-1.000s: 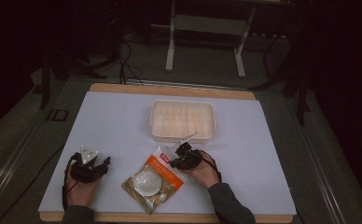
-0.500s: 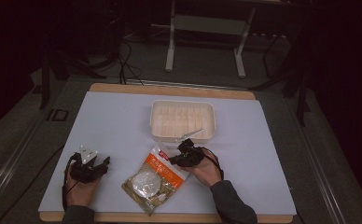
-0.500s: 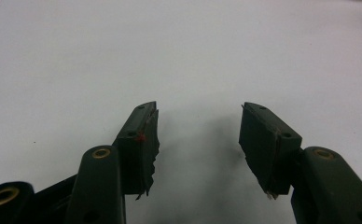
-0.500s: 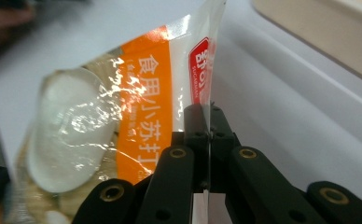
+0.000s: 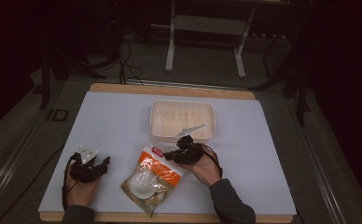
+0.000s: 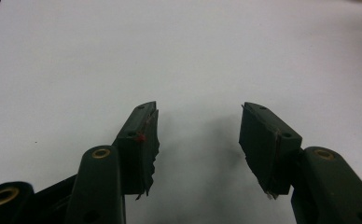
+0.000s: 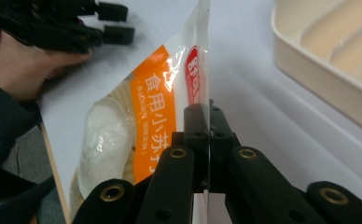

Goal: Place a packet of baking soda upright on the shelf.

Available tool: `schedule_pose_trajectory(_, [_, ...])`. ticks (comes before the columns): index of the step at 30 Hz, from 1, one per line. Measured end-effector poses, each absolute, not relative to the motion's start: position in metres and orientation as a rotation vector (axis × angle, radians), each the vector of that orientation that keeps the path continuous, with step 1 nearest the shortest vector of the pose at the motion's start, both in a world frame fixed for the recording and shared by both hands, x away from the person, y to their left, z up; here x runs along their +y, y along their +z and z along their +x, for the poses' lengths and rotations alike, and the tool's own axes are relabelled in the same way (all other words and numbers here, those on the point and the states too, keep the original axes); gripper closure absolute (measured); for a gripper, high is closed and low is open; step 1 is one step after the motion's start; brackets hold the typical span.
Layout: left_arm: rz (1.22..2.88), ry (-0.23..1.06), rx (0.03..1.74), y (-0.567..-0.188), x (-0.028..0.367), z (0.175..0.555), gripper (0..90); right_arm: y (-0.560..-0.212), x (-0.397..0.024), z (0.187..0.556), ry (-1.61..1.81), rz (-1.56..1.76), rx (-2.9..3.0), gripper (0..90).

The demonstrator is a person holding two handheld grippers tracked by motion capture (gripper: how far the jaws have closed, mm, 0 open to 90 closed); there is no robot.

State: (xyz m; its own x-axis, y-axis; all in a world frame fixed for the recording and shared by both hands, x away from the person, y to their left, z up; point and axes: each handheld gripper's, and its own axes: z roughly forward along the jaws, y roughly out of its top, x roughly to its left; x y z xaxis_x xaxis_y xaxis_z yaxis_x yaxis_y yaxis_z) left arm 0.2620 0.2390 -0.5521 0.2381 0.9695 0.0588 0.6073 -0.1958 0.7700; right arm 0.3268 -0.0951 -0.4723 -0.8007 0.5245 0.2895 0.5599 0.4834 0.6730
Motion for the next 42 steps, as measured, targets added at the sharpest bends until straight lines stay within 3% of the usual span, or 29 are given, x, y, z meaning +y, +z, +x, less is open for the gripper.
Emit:
schedule_pose_trajectory(29, [1.884,0.744,1.449,-0.551,0.24,0.262,46.3,-0.399,-0.068,0.298,-1.475,-0.68,-2.659,90.0])
schedule_pose_trajectory(42, [1.879,0.744,1.45,-0.551,0.24,0.262,46.3,-0.392,-0.082,0.307,-1.507,-0.758,-2.665,90.0])
